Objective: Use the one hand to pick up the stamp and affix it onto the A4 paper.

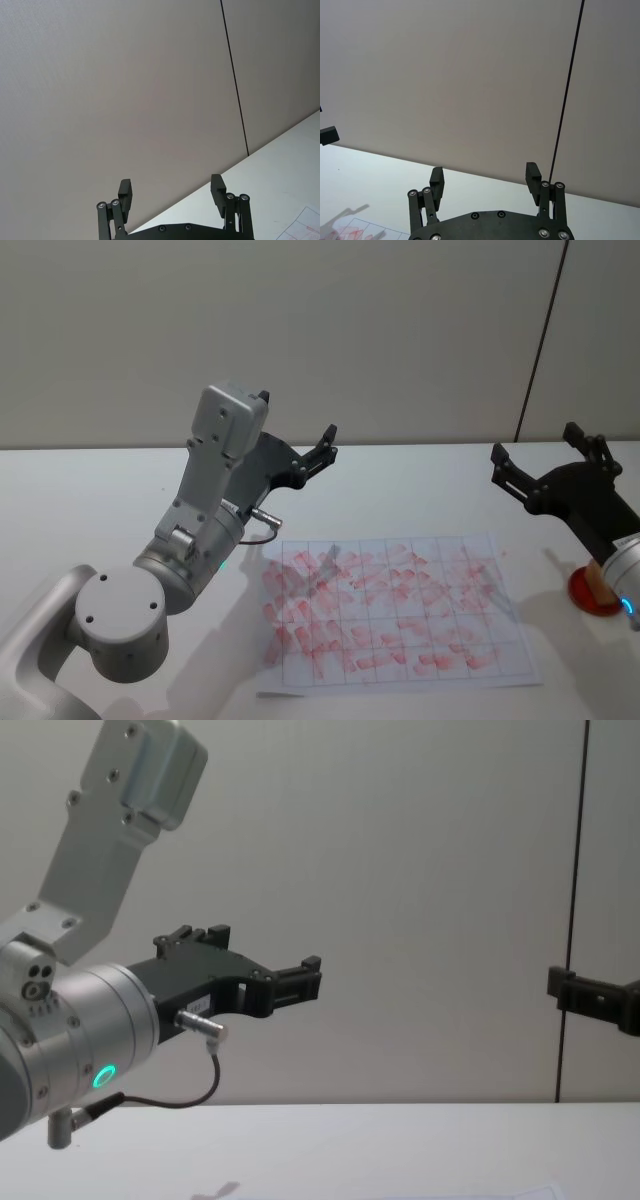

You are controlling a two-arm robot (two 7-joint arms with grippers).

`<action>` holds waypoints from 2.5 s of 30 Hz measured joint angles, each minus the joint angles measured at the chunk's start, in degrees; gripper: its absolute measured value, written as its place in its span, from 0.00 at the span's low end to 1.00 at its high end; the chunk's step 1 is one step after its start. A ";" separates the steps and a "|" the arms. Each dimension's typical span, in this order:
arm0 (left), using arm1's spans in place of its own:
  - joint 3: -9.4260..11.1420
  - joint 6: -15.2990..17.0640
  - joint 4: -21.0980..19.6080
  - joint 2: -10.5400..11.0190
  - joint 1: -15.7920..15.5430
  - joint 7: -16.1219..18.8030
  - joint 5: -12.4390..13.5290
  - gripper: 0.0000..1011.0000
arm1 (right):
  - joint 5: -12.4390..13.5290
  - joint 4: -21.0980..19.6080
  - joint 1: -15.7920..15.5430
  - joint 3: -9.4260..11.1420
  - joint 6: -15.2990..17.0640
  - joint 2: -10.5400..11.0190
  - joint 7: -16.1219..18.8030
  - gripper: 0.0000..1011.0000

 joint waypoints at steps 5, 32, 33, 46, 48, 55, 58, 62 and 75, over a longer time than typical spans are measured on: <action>0.00 0.00 0.00 0.00 0.00 0.00 0.00 0.99 | 0.00 0.00 0.00 0.00 0.00 0.00 0.00 0.99; 0.00 0.00 0.00 0.00 0.00 0.00 0.00 0.99 | 0.00 0.00 0.00 0.00 0.00 0.00 0.00 0.99; 0.00 0.00 0.00 0.00 0.00 0.00 0.00 0.99 | 0.00 0.00 0.00 0.00 0.00 0.00 0.00 0.99; 0.00 0.00 0.00 0.00 0.00 0.00 0.00 0.99 | 0.03 0.05 0.01 0.05 0.14 0.01 0.07 0.99; 0.00 0.00 0.00 0.00 0.00 0.00 0.00 0.99 | 0.20 0.11 0.02 0.14 0.53 0.07 0.09 0.99; 0.00 0.00 0.00 0.00 0.00 0.00 0.00 0.99 | 1.06 0.10 -0.09 0.57 3.37 0.34 -0.40 0.99; 0.00 0.00 0.00 0.00 0.00 0.00 0.00 0.99 | 1.52 -0.14 -0.36 0.75 5.20 0.48 -1.18 0.99; 0.00 0.00 0.00 0.00 0.00 0.00 0.00 0.99 | 2.28 -0.87 -1.02 1.08 8.39 0.68 -3.10 0.99; 0.00 0.00 0.00 0.00 0.00 0.00 0.00 0.99 | 5.09 -3.82 -4.29 2.63 16.89 1.79 -10.03 0.99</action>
